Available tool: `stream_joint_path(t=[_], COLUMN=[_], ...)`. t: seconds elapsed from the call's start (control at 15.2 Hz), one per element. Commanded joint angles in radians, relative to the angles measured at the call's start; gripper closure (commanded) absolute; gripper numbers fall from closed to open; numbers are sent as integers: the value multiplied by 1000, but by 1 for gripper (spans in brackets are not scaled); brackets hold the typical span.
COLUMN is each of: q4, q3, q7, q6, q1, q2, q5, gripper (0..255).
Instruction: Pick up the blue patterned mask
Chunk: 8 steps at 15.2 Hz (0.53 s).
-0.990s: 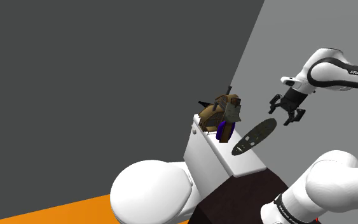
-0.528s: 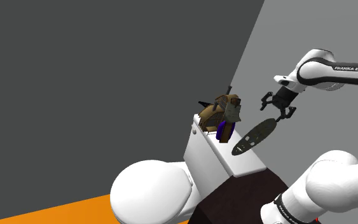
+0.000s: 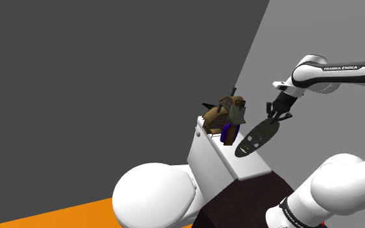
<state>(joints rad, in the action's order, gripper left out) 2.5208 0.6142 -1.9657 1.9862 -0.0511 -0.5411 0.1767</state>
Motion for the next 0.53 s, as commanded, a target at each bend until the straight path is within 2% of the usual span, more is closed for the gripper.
stream_joint_path(t=[0.0,0.13,0.2,0.26,0.46], q4=[-10,-9,-26,29,4], q3=[113,116,108,113,54], q7=[16,10,21,-18,-34], q6=[-12,-21,-23,25,-15], q1=[-11,-20,-5,-53,-104], q2=[-7,-18,-3,2,2], q5=[-7,1,-13,-4,-34], gripper=[255,255,255,255,255])
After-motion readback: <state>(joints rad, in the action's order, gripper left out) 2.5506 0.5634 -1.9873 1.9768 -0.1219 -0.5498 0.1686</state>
